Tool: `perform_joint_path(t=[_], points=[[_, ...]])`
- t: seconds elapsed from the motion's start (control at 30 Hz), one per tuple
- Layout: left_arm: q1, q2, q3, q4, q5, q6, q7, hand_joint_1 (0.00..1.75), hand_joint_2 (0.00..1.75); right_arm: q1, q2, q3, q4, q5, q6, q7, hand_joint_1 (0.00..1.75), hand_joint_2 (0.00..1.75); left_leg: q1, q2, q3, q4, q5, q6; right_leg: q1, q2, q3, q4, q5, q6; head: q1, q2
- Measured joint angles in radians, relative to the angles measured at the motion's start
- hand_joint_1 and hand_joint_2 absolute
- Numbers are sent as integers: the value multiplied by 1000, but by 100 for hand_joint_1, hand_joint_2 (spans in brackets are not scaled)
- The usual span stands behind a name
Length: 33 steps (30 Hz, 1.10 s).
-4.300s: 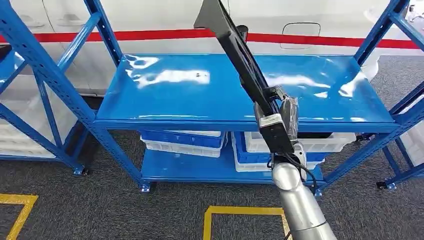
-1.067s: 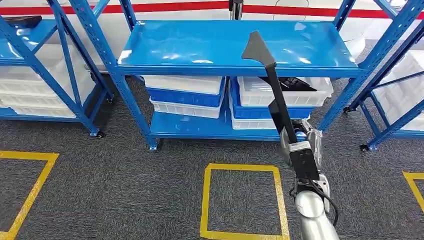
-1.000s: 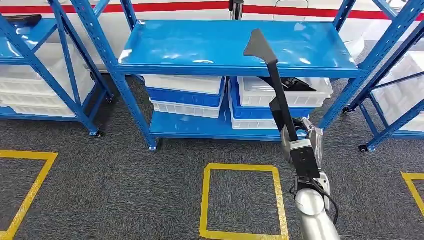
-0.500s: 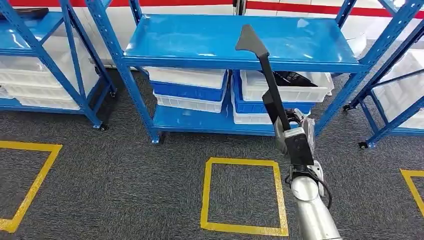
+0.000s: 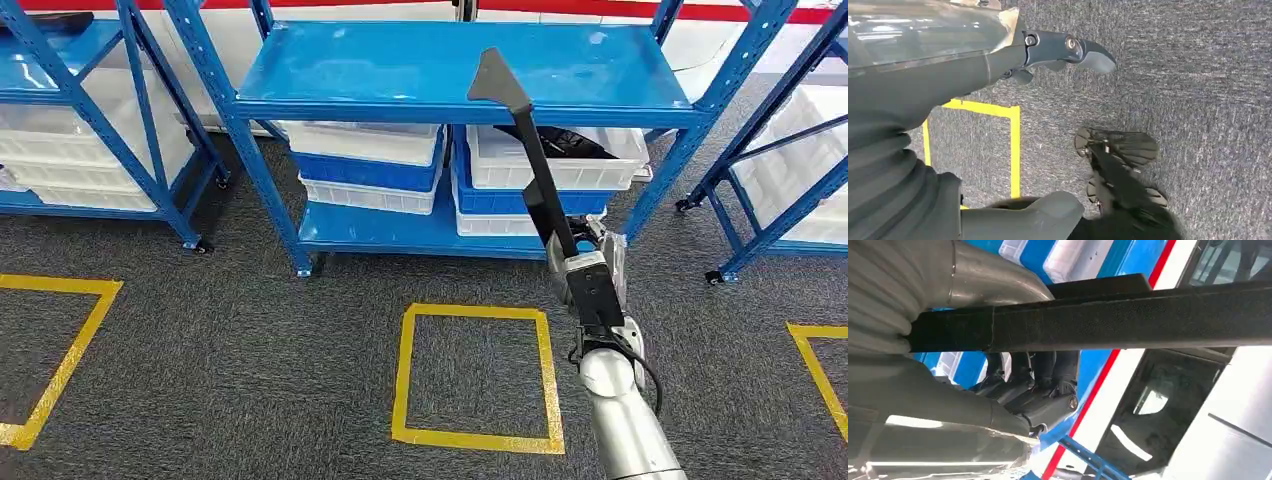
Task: Take the parts from the cabinet and place them on the table.
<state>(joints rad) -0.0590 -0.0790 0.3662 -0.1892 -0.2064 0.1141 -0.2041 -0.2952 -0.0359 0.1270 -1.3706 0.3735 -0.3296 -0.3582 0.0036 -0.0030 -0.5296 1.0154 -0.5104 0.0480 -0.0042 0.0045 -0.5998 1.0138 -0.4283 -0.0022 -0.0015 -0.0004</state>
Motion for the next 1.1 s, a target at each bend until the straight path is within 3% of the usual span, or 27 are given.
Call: perform_joint_path(t=[0.07,0.13,0.17,0.2,0.23,0.27,0.3,0.33,0.37,0.4,0.47,0.5,0.53,0.63,0.67,0.73,0.8,0.83,0.87,0.9,0.97,1.0,1.03,1.1], points=[[0,1,1,0,0,-1,-3,0,175,-5,-1,1,2,-1,-3,0,175,175,-11,3,-8,1,13,3,-4,-3,-5,0,8,11,-3,0],[0,3,6,0,2,-1,-3,0,175,-6,0,3,4,-2,-4,-1,175,175,-16,3,-12,-11,31,16,-6,-4,-6,-8,21,29,-3,0],[0,2,9,0,2,-1,-4,0,175,-7,-2,3,5,-2,-5,-1,175,175,-1,10,-8,-33,52,15,0,-5,-15,7,13,30,-1,0],[-1,2,10,0,2,-1,-4,0,175,-8,-6,3,6,-2,-7,-1,175,175,-5,10,-14,-39,62,19,-1,-4,-37,38,-22,25,-2,0],[-1,2,11,0,2,-1,-5,0,175,-11,-6,4,7,-2,-9,-2,175,175,-5,11,-27,-38,72,27,-3,-4,-64,107,-70,16,5,0],[-1,2,11,0,2,-1,-5,0,175,-11,-7,4,8,-2,-9,-2,175,175,-7,11,-37,-38,79,23,-5,-4,-91,187,-112,11,5,0],[-1,2,12,0,2,-2,-5,0,175,-9,-8,5,11,-3,-9,-2,175,175,-8,12,-49,-37,86,22,-7,-4,-112,255,-142,12,4,0],[0,2,12,0,2,-3,-5,0,175,-7,-8,5,14,-5,-9,-2,175,175,-8,12,-60,-36,94,20,-8,-4,-117,291,-156,17,5,0],[0,1,12,0,2,-5,-5,0,175,-6,-9,5,17,-5,-9,-2,175,175,-8,12,-71,-36,101,18,-10,-4,-97,276,-152,25,5,0],[1,1,13,0,2,-6,-5,0,175,-6,-10,5,18,-5,-9,-2,175,175,-7,12,-80,-35,108,14,-13,-5,-52,217,-136,36,5,0],[1,-2,13,0,2,-8,-5,0,175,-7,-10,5,18,-5,-10,-2,175,175,-4,12,-96,-24,118,4,-20,-7,71,31,-89,56,5,0],[0,0,13,0,2,-8,-6,0,175,-9,-10,5,18,-5,-10,-2,175,175,-5,13,-103,-15,120,0,-23,-8,89,-19,-104,48,5,0],[0,0,13,0,2,-8,-8,0,175,-8,-8,6,19,-5,-10,-2,175,175,-12,12,-110,-7,122,-6,-15,-4,88,-17,-87,41,5,0],[3,0,13,0,-1,-9,-11,0,175,-4,-12,5,19,-8,-14,-3,175,175,-9,12,-112,-9,135,-19,-13,-3,76,-6,-80,26,4,0],[4,0,13,0,-2,-10,-11,0,175,-4,-12,5,19,-9,-14,-3,175,175,-4,10,-118,-1,132,-21,-26,-4,71,-10,-71,14,3,0],[4,-1,13,0,-3,-10,-12,0,175,-5,-11,5,18,-10,-14,-3,175,175,0,6,-149,78,47,-36,-23,-4,68,-8,-57,1,-1,0],[4,0,13,0,-3,-10,-11,0,175,-4,-11,5,18,-10,-15,-3,175,175,3,6,-194,223,-42,-45,-18,-4,54,-7,-47,-3,-2,0],[5,-1,13,0,-4,-10,-11,0,175,-1,-12,4,18,-10,-15,-3,175,175,4,6,-204,271,-62,-46,-16,-4,47,-6,-42,-3,-2,0],[5,-1,13,0,-5,-10,-11,0,175,3,-13,4,18,-10,-16,-3,175,175,5,6,-194,276,-58,-44,-14,-4,42,-5,-37,-3,-2,0],[5,-1,13,0,-6,-10,-11,0,175,7,-13,4,18,-10,-16,-3,175,175,5,5,-166,242,-37,-41,-13,-4,38,-5,-35,0,-2,0],[4,-1,13,0,-11,-10,-11,0,175,15,-15,3,11,-10,-19,-3,175,175,4,3,-61,86,28,-27,-11,-3,36,-6,-30,2,-2,0],[3,-1,13,0,-14,-10,-11,0,175,16,-15,3,7,-10,-20,-3,175,175,3,-4,-23,14,31,-19,-12,-4,36,-6,-28,6,-2,0],[3,-1,13,0,-15,-11,-11,0,175,15,-16,2,2,-10,-24,-3,175,175,-4,-6,-15,-2,29,-16,-3,-4,28,-3,-24,13,0,0],[3,-1,13,0,-16,-11,-11,0,175,17,-16,2,0,-10,-27,-3,175,175,-12,-5,-22,1,34,-9,-11,-4,24,-6,-16,25,-2,0]])
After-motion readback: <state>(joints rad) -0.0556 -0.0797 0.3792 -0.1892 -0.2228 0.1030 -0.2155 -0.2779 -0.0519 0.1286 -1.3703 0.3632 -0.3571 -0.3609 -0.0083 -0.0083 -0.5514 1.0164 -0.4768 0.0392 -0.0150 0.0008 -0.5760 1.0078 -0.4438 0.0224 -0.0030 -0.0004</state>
